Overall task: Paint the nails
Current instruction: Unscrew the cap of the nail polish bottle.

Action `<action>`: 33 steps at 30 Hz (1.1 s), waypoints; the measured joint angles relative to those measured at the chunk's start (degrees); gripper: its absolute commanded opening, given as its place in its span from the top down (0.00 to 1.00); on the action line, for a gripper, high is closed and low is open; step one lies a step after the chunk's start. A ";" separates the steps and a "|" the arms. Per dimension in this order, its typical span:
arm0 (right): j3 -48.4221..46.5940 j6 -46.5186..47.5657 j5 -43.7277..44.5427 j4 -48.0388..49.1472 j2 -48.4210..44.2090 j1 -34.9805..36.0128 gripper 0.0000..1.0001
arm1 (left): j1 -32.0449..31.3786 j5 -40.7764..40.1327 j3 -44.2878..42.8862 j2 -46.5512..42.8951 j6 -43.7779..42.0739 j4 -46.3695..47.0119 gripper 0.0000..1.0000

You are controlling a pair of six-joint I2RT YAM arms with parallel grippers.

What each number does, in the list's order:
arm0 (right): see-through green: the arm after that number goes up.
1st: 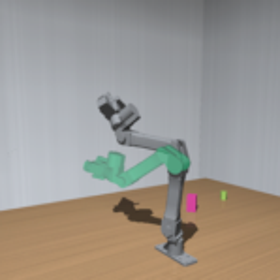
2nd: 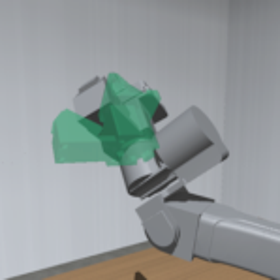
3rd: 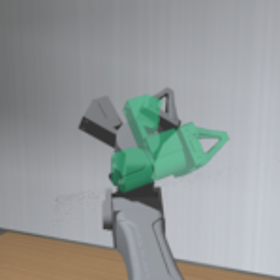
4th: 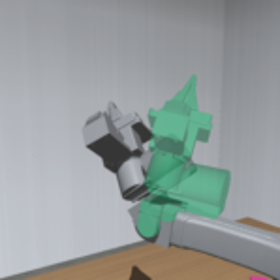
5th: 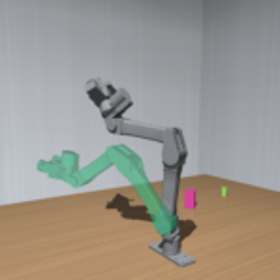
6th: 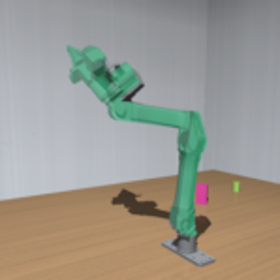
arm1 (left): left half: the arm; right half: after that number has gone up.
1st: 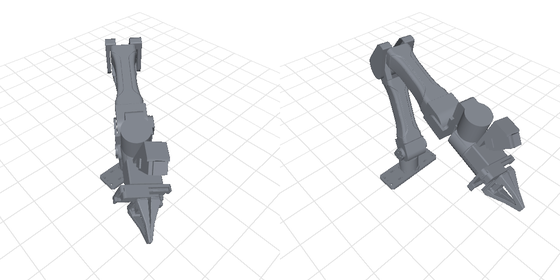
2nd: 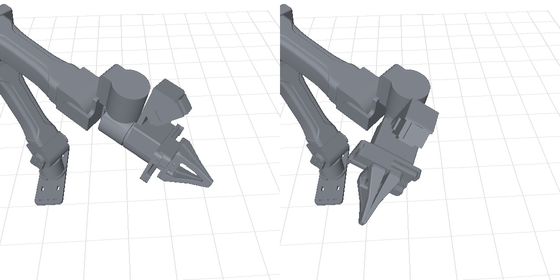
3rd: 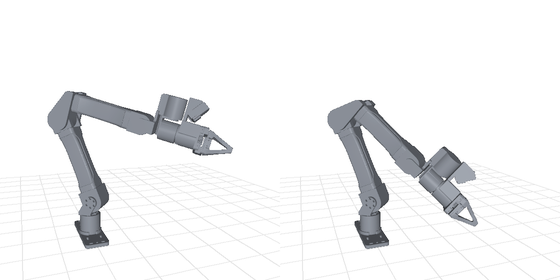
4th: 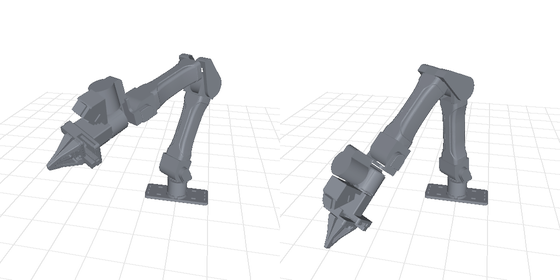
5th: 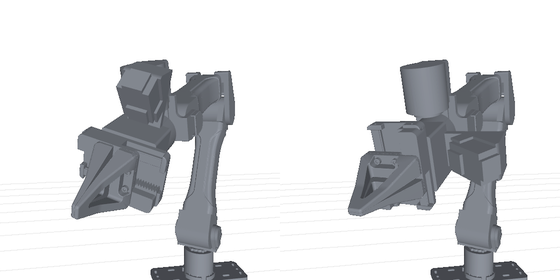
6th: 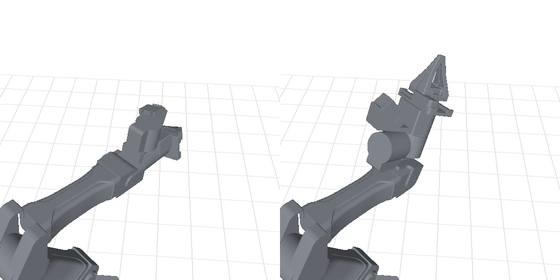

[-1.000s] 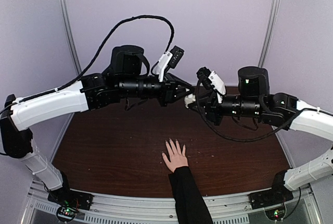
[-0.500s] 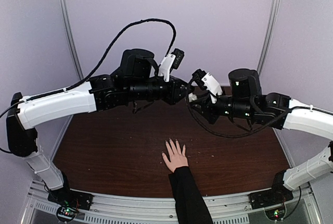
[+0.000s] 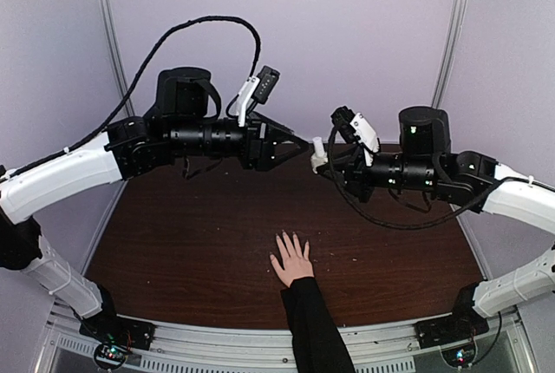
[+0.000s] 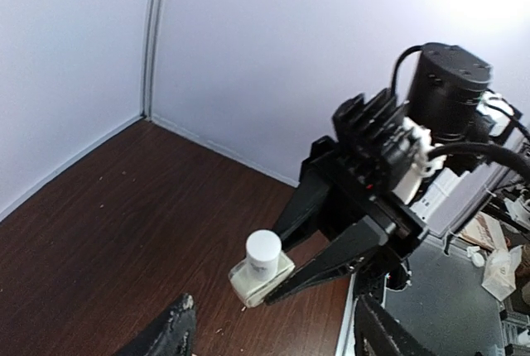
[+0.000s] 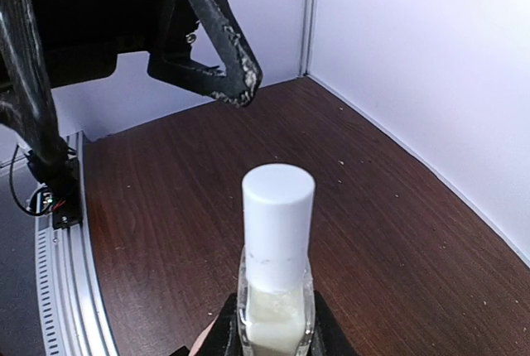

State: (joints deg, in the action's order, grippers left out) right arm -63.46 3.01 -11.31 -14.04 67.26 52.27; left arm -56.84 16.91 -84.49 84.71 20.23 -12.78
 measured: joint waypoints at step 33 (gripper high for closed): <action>-1.11 -2.01 -36.96 2.45 0.52 -0.33 1.00 | 0.59 33.51 4.57 1.49 -5.35 16.90 1.00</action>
State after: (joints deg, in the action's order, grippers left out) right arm -64.58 0.99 -48.27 -11.60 67.79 51.94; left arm -56.25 50.41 -79.92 86.19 14.87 4.12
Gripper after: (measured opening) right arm 0.213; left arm 0.140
